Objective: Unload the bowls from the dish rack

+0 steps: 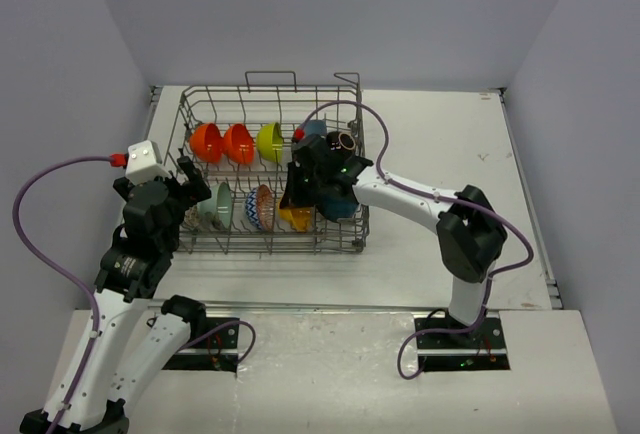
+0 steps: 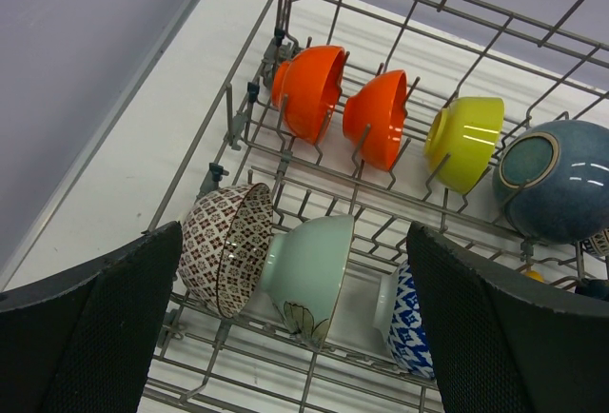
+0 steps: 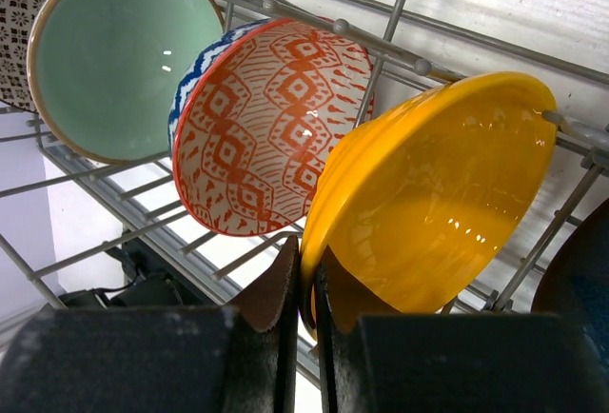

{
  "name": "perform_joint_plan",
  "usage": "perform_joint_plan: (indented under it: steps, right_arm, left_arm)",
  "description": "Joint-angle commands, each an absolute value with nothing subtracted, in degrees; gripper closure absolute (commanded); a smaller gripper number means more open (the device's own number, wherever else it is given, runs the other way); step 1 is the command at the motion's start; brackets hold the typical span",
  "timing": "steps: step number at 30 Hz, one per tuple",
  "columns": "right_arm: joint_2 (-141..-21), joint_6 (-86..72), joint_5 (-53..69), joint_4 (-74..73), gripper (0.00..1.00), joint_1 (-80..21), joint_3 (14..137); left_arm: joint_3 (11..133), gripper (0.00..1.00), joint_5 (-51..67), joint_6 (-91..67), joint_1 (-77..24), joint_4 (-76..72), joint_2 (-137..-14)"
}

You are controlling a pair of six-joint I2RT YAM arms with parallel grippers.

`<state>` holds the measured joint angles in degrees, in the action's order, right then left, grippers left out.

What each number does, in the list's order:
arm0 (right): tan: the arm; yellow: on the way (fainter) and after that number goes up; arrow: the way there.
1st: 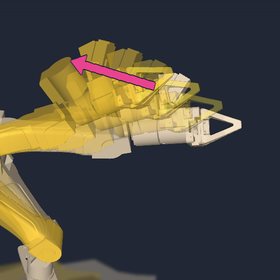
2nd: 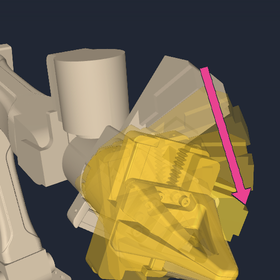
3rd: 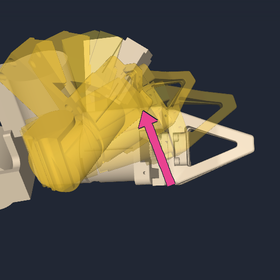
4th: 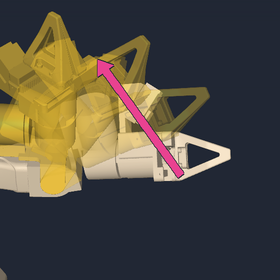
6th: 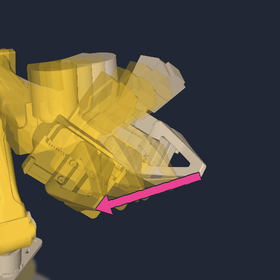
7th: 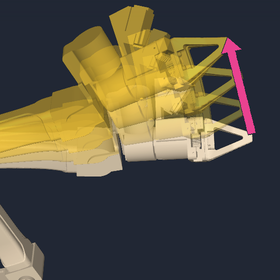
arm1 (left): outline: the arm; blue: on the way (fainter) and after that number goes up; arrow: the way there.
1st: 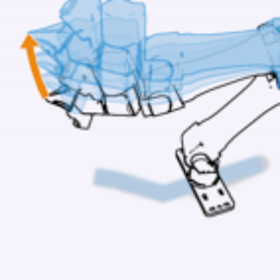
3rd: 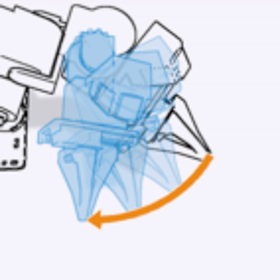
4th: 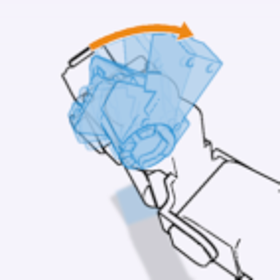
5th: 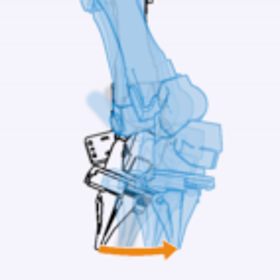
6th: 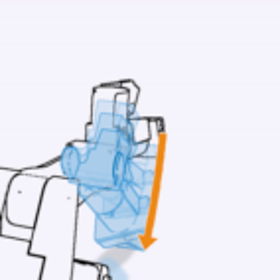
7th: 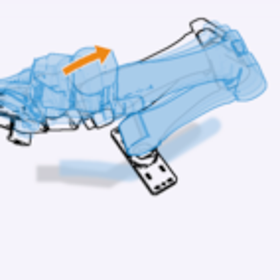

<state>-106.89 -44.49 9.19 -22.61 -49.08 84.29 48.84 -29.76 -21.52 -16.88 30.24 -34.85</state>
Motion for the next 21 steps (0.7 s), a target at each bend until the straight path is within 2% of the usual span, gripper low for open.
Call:
perform_joint_plan:
  steps: [1,21]
  right_arm:
    - [-103.5,-45.0,9.1,-19.7,1.00,-48.4,83.0]
    - [-96.1,-48.5,16.9,-11.2,1.00,-46.4,78.4]
  left_arm:
    - [48.5,0.00,-29.4,-22.1,-17.0,27.9,-34.8]
    - [48.5,0.00,-29.2,-22.1,-17.0,27.9,-35.2]
